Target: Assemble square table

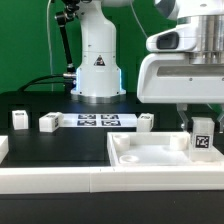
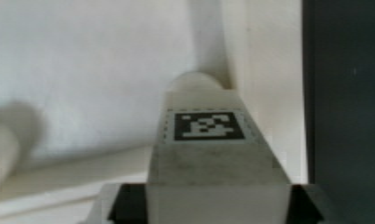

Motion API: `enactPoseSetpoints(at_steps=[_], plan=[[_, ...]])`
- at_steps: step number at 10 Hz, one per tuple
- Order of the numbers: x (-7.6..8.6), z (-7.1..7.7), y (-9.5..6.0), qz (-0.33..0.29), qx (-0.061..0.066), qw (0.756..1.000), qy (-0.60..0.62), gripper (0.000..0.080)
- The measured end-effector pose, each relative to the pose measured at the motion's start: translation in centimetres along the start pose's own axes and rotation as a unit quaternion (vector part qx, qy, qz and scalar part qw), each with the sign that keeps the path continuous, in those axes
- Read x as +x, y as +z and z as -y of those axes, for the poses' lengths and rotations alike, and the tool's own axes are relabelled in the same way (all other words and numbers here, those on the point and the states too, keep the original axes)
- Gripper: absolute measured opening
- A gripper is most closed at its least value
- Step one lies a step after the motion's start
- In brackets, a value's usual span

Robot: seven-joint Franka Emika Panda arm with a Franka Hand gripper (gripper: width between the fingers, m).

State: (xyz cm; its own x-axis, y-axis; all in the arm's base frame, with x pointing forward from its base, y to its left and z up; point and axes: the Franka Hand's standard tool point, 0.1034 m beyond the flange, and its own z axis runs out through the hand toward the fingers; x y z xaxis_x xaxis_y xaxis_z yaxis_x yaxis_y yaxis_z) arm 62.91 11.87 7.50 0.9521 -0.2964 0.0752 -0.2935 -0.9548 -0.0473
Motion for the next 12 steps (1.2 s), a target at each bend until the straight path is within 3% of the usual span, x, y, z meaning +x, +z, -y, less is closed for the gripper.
enactPoseSetpoints(at_steps=[5,8,11,12], plan=[[0.17,-0.31,0.0,-0.003,0.004,0.975,0.222,0.029],[0.15,-0.47,-0.01,-0.001,0.002,0.938,0.348,0.029],[-0.02,-0.47,-0.01,0.001,0.001,0.872,0.49,0.029],[0.14,-0.68,0.01,0.003,-0.002,0.876,0.481,0.029]])
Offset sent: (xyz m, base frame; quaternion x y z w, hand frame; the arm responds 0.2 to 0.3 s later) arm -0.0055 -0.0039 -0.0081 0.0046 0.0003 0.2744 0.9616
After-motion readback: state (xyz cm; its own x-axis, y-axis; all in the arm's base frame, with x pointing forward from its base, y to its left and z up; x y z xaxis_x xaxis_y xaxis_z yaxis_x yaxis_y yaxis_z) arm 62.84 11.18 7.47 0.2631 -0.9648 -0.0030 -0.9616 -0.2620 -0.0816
